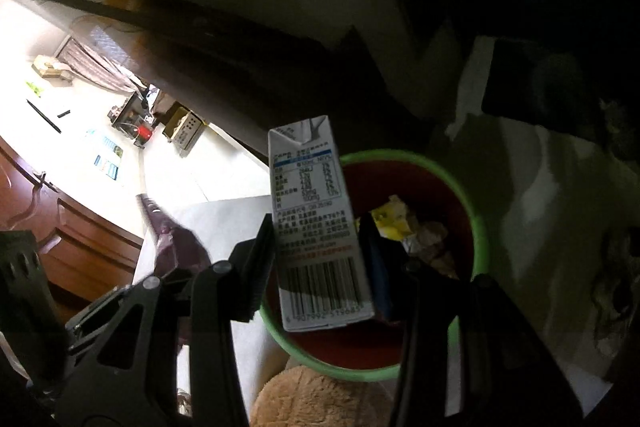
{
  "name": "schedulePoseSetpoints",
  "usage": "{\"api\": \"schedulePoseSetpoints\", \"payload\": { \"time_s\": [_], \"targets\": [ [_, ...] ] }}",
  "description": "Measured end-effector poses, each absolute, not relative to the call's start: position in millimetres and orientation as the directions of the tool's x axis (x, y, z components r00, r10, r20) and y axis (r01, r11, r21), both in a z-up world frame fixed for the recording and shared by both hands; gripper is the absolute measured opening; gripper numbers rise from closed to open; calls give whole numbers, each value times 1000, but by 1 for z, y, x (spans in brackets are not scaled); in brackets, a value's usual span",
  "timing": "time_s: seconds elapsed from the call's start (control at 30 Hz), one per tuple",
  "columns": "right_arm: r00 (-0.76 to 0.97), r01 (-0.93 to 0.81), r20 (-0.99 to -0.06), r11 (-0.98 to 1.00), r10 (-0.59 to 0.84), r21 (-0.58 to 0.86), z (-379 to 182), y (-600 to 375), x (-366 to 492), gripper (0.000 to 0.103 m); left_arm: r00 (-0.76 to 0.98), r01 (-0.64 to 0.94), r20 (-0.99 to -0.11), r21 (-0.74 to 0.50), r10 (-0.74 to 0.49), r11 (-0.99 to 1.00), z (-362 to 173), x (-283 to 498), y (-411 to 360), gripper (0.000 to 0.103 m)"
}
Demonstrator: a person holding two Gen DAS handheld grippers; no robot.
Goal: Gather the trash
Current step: 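Carry both items to the green bin and open both tools over it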
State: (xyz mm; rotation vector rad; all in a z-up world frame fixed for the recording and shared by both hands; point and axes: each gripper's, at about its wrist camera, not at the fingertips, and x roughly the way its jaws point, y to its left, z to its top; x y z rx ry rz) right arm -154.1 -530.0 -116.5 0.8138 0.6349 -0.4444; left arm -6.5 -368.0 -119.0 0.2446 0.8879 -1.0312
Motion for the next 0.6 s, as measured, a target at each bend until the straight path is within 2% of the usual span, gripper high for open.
{"api": "schedulePoseSetpoints", "payload": {
  "time_s": [0.03, 0.07, 0.27, 0.4, 0.53, 0.6],
  "targets": [
    [730, 593, -672, 604, -123, 533, -118, -530, -154, 58, 221, 828, -732, -208, -644, 520, -117, -8, -371, 56],
    [729, 603, -671, 592, -135, 535, -120, -530, -156, 66, 227, 828, -725, -208, -650, 520, -115, -8, -371, 61],
    [719, 614, -681, 586, -138, 530, -121, -522, -153, 66, 258, 810, -735, -190, -627, 555, -118, -3, -356, 66],
    [727, 592, -677, 605, -114, 533, -117, -512, -147, 69, 316, 762, -741, -174, -592, 624, -122, 3, -328, 73],
    [728, 557, -681, 650, -82, 517, -112, -489, -130, 74, 434, 657, -749, -118, -501, 745, -123, 30, -270, 74],
    [723, 532, -689, 676, -49, 510, -112, -475, -115, 75, 507, 573, -756, -63, -413, 817, -127, 48, -233, 75]
  ]
}}
